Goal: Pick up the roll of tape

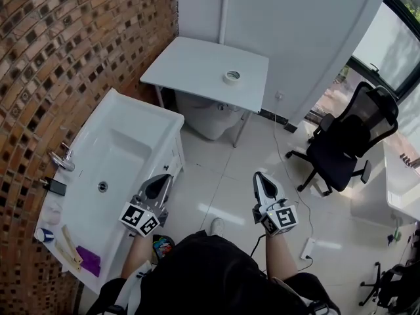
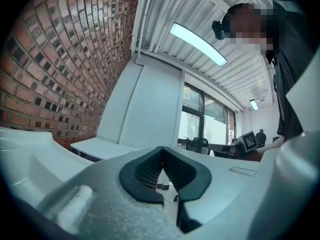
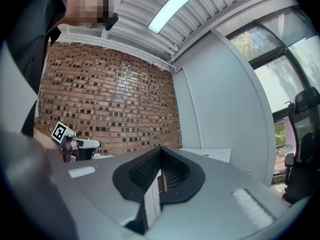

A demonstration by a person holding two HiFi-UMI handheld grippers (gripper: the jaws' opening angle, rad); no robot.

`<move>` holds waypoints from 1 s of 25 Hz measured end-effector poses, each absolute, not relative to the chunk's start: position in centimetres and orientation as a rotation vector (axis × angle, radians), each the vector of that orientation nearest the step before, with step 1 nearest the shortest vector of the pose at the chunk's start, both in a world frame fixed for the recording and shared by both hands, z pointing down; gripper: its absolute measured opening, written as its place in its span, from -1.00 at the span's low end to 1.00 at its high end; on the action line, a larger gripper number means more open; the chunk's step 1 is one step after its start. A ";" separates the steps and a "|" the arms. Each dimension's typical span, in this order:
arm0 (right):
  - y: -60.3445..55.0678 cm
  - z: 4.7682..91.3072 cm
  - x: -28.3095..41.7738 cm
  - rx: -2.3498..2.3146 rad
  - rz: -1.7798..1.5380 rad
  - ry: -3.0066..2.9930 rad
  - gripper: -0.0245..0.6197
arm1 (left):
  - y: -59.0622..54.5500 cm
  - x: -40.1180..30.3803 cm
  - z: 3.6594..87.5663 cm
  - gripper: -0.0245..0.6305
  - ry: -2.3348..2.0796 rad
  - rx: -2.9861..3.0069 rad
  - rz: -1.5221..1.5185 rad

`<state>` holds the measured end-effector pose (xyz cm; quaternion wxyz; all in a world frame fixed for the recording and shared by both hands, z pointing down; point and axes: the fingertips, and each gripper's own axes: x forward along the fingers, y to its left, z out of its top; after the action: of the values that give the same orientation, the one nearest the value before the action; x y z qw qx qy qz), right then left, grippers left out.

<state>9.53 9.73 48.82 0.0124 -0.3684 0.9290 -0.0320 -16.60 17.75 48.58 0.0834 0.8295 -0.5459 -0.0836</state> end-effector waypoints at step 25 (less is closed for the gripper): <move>-1.9 51.8 15.7 -1.081 -0.228 2.938 -0.91 | 4.4 -8.1 50.3 -0.92 -1.579 2.482 -0.173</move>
<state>15.66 -1.94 51.82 0.0016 -0.3443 0.9360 -0.0725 -8.05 4.42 50.32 0.0974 0.8383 -0.5333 -0.0583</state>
